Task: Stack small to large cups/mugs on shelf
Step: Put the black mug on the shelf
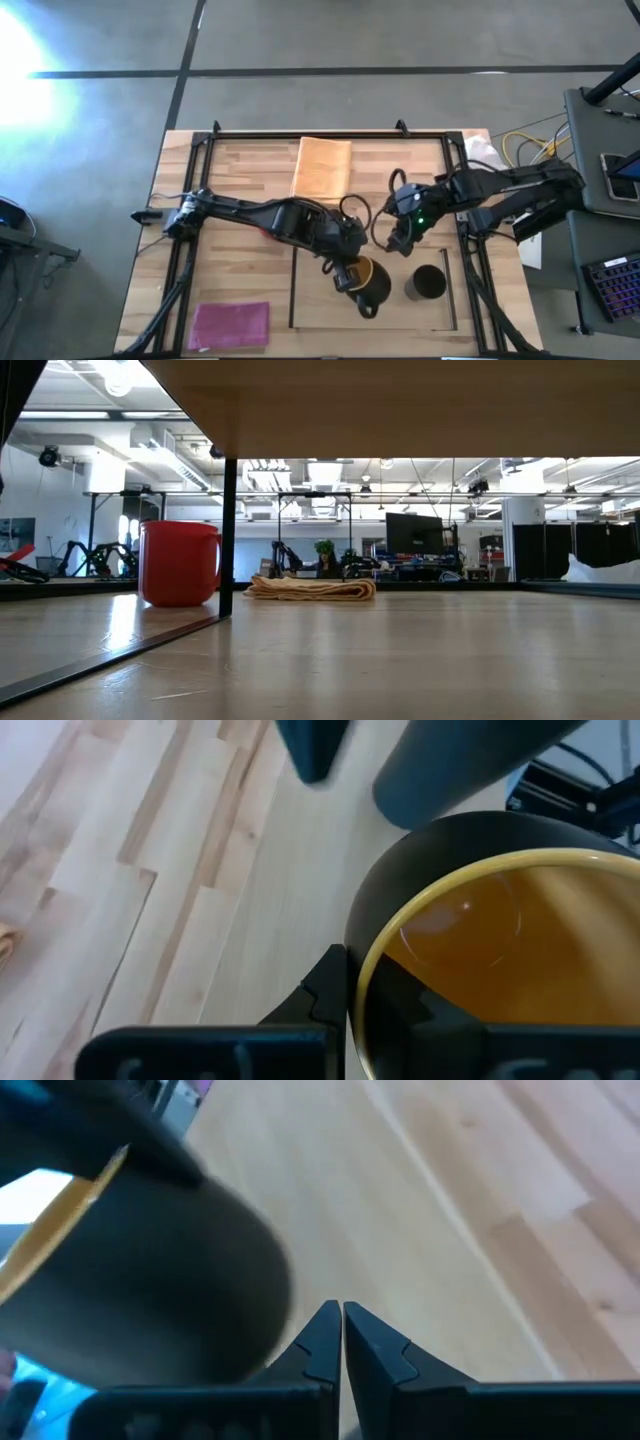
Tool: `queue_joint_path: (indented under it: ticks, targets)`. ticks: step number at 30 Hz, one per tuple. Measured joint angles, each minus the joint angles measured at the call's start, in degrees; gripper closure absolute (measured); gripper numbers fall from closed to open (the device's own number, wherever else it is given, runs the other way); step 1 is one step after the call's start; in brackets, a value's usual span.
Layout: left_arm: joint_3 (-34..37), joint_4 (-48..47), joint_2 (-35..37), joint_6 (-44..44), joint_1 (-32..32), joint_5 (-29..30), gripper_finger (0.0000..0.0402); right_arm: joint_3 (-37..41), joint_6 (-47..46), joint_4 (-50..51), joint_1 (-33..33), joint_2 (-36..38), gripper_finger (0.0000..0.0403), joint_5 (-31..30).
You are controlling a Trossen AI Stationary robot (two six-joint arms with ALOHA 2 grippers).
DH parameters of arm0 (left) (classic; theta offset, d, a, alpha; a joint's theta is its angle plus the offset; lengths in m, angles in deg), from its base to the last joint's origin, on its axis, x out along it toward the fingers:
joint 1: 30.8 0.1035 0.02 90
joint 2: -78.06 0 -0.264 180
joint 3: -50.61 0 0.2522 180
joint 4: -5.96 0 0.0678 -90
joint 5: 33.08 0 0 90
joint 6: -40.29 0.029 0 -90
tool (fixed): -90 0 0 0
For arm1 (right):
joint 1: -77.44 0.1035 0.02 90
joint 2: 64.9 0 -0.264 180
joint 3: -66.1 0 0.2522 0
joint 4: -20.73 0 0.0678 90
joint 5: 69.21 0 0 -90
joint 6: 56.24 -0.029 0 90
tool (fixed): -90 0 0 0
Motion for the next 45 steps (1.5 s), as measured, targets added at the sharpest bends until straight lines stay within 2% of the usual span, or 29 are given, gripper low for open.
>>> queue_joint_path:
  ticks: [9,12,14,17,22,25,33,38,45]
  targets:
    - [0.09,-5.98,-0.21,0.50,-0.18,1.97,0.0401,-0.37,2.58,0.25,0.79,1.04,0.0394,0.37]
    - [0.09,-6.18,-0.21,0.58,-0.08,2.39,0.0401,-3.35,4.53,0.05,1.88,2.27,0.0394,0.23]
    - [0.09,-6.20,-0.21,1.50,-0.07,2.43,0.0401,-6.93,6.60,0.89,4.37,2.36,0.0394,-3.38]
    - [0.09,-6.35,-0.21,1.89,-0.13,2.20,0.0401,-14.48,10.30,8.66,9.68,1.10,0.0394,-14.82]
    - [0.09,-6.47,-0.21,3.12,-0.15,2.14,0.0401,-25.95,8.09,24.05,20.40,-5.54,0.0394,-33.12]
    - [0.11,-6.94,-0.21,3.57,-0.13,2.18,0.0401,-31.38,4.36,28.25,26.19,-10.00,0.0395,-39.05]
    - [0.13,-7.04,-0.21,5.30,0.04,2.20,0.0401,-46.64,-4.34,36.27,36.70,-23.11,0.0395,-46.09]
    - [0.22,-8.54,-0.19,6.24,0.11,2.62,0.0401,-56.19,-7.03,41.38,40.65,-32.07,0.0395,-45.97]
    - [0.22,-8.07,-0.16,8.04,0.04,2.67,0.0401,-65.36,-16.08,40.83,44.70,-41.40,0.0394,-45.66]
